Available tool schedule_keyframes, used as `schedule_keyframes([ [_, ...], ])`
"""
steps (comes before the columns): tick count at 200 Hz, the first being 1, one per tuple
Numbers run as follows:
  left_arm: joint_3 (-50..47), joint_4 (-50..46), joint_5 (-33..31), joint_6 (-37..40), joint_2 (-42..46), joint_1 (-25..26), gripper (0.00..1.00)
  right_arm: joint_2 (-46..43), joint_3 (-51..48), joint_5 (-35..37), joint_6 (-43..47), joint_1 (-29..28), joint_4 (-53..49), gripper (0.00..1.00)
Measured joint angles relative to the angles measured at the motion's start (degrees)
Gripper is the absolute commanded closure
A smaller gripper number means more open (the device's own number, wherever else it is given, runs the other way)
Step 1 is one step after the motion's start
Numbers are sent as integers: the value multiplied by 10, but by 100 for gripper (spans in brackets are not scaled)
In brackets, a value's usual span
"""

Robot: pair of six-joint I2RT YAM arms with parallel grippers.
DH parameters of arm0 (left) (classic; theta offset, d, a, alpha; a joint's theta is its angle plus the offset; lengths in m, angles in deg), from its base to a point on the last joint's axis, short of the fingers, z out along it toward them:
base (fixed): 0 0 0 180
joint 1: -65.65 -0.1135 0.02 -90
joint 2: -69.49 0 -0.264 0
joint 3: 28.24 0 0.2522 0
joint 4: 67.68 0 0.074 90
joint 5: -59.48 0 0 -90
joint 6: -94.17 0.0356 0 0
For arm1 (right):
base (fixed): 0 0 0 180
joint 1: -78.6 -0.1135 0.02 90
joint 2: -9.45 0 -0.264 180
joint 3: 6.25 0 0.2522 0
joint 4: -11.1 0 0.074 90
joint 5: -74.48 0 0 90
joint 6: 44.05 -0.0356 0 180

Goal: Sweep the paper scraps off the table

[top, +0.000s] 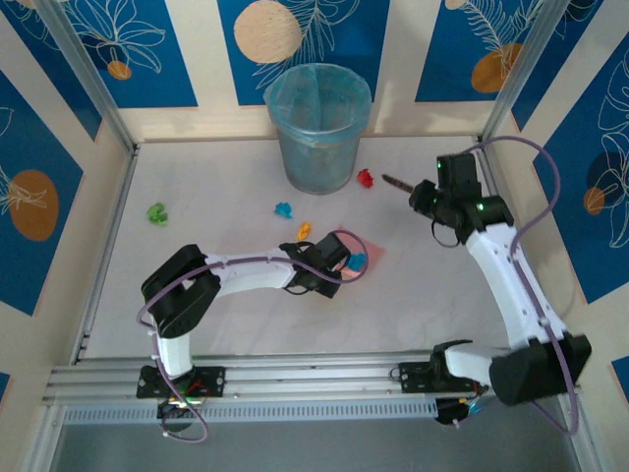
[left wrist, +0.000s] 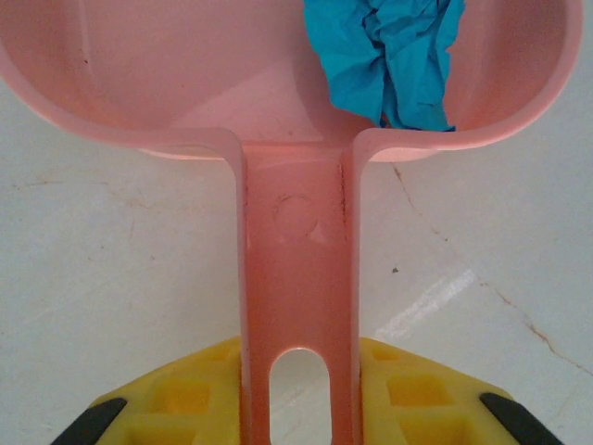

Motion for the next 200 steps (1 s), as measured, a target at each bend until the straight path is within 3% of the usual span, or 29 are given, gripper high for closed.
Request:
schedule_keyframes([
  [53, 0, 0, 0, 0, 0, 0, 100, 230, 125, 0, -1, 20, 78, 100],
  [105, 0, 0, 0, 0, 0, 0, 100, 386, 281, 4, 23, 8, 79, 100],
  [163, 0, 0, -3, 2, 0, 0, 100, 412, 292, 4, 42, -25, 78, 100],
  [200, 1, 0, -3, 2, -3, 0, 100, 372, 190, 6, 42, -35, 115, 100],
])
